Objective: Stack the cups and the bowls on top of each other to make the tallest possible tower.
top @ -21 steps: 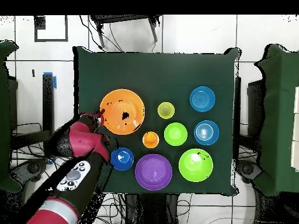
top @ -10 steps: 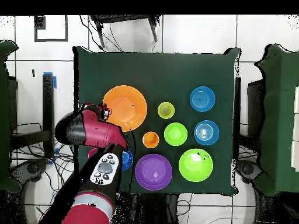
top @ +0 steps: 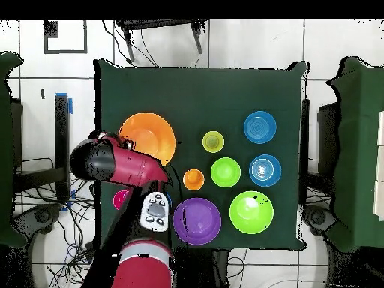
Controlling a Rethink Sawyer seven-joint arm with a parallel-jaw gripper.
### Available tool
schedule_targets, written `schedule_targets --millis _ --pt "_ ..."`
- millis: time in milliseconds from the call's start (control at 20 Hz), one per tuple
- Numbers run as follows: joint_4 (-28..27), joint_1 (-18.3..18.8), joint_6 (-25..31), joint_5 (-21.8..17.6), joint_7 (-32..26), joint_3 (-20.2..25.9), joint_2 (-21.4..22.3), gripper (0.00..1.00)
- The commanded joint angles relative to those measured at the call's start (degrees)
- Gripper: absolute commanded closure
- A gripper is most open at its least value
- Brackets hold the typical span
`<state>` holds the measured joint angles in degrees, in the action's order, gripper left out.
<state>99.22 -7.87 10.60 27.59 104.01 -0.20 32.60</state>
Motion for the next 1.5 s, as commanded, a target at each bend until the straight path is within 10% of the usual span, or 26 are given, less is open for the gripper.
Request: schedule_targets --millis 50,350,800,1250,1500 --pt "11.83 12.55 -0.87 5.37 9.46 29.67 -2.56 1.0" --pt "14.63 23.74 -7.16 1.44 11.26 45.13 -12.64 1.0" --pt "18.25 29.05 -6.28 2.38 16.82 54.9 -16.59 1.0" --pt "20.19 29.66 -3.47 3.77 20.6 57.19 -12.94 1.0" --pt "14.87 31.18 1.19 0.2 13.02 53.66 -20.8 1.0"
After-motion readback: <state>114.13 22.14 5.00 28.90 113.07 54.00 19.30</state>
